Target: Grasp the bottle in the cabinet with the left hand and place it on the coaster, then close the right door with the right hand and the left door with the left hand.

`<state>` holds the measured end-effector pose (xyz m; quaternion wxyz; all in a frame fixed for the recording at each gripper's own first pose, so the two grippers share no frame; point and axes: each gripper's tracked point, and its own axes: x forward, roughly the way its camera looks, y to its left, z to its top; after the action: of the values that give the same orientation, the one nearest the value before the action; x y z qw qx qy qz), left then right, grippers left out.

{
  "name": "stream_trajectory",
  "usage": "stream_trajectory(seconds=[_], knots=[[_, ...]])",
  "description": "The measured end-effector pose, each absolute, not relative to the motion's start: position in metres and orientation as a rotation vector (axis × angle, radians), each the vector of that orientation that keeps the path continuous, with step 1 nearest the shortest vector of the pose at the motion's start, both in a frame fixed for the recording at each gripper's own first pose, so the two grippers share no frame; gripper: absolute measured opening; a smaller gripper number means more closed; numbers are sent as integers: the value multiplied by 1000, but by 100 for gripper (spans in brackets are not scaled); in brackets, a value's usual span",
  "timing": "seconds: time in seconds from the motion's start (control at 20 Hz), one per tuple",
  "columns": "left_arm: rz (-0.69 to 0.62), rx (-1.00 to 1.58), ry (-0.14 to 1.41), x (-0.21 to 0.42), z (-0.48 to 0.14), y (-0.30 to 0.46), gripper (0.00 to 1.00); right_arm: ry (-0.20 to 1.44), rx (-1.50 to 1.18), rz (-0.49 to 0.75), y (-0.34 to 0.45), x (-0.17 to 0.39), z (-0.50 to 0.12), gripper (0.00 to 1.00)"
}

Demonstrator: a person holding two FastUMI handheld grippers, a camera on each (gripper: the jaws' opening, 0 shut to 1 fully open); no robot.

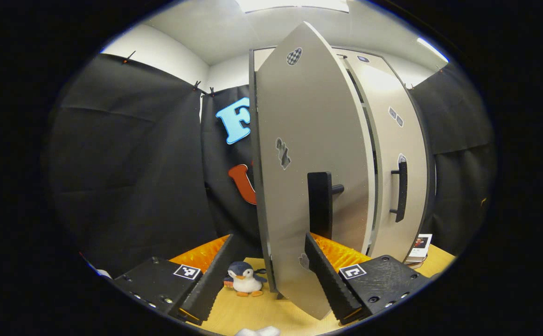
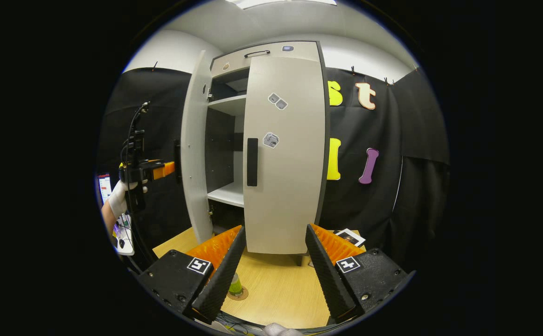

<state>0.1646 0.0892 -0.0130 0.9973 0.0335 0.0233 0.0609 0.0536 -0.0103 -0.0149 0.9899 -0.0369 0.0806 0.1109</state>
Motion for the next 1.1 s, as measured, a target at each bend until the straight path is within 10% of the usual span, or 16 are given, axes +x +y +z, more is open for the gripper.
stream_trajectory(seconds=[1.1], knots=[[13, 44, 68, 57, -27, 48, 96, 78, -21, 49, -11, 32, 3, 80]])
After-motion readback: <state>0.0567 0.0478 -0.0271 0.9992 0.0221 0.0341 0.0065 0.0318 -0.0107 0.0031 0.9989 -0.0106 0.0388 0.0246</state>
